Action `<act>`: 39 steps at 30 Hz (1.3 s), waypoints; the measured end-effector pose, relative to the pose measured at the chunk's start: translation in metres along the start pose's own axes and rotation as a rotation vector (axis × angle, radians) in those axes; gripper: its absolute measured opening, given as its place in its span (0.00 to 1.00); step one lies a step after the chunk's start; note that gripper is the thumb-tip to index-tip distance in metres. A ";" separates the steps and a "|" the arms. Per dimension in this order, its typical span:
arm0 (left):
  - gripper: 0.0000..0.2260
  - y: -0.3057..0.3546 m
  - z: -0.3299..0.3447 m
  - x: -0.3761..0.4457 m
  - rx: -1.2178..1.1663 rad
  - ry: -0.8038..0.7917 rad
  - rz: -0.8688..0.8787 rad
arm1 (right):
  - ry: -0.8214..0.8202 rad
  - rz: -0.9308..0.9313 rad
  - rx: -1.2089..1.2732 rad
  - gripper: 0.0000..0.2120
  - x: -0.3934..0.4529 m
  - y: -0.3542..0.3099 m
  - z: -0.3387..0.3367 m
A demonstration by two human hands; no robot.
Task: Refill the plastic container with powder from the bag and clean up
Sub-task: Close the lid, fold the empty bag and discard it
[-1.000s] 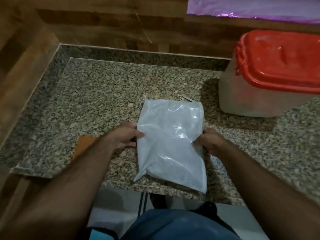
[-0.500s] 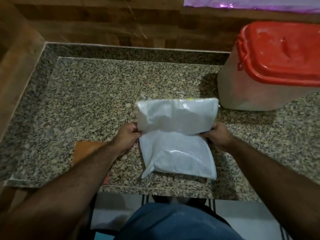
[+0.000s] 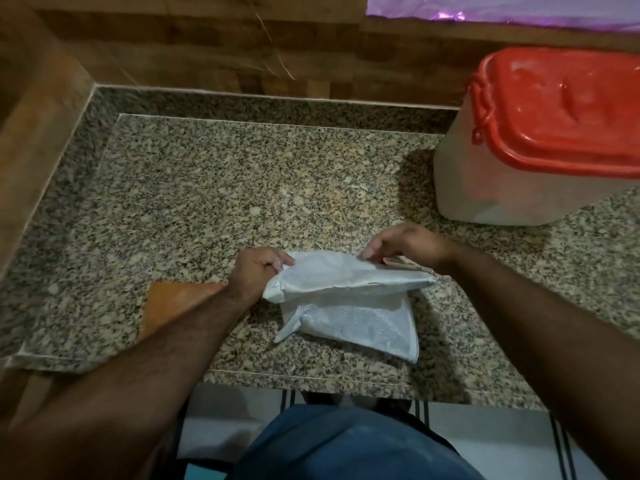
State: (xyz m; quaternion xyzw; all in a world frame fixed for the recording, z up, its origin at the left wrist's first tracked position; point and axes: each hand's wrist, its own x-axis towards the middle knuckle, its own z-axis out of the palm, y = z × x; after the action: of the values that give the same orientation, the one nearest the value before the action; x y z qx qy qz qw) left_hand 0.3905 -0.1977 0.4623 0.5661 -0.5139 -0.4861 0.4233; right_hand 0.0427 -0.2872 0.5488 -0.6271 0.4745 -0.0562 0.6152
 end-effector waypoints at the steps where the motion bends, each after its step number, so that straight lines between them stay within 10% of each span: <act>1: 0.11 0.002 0.001 0.001 0.012 -0.003 0.011 | -0.045 0.017 0.003 0.12 0.006 -0.014 0.008; 9: 0.23 0.009 0.012 0.005 0.115 0.072 -0.031 | -0.281 0.228 -0.433 0.49 0.053 -0.035 0.062; 17: 0.18 0.043 0.029 0.003 -0.107 0.117 -0.340 | -0.243 0.290 0.003 0.20 0.037 -0.002 0.061; 20: 0.14 0.053 0.018 -0.002 -0.270 0.128 -0.441 | -0.187 0.311 0.230 0.25 0.024 0.009 0.046; 25: 0.47 0.067 0.031 -0.025 -0.585 0.018 -0.635 | -0.070 0.278 0.550 0.26 0.010 0.012 0.033; 39: 0.26 0.120 0.078 -0.037 -0.362 -0.130 -0.690 | -0.010 0.283 0.744 0.22 -0.020 -0.008 0.023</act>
State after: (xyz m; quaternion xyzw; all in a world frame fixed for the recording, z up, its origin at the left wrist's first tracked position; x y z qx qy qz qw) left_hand 0.2936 -0.1726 0.5708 0.5899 -0.2251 -0.7173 0.2947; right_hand 0.0517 -0.2594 0.5603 -0.2901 0.5004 -0.1357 0.8044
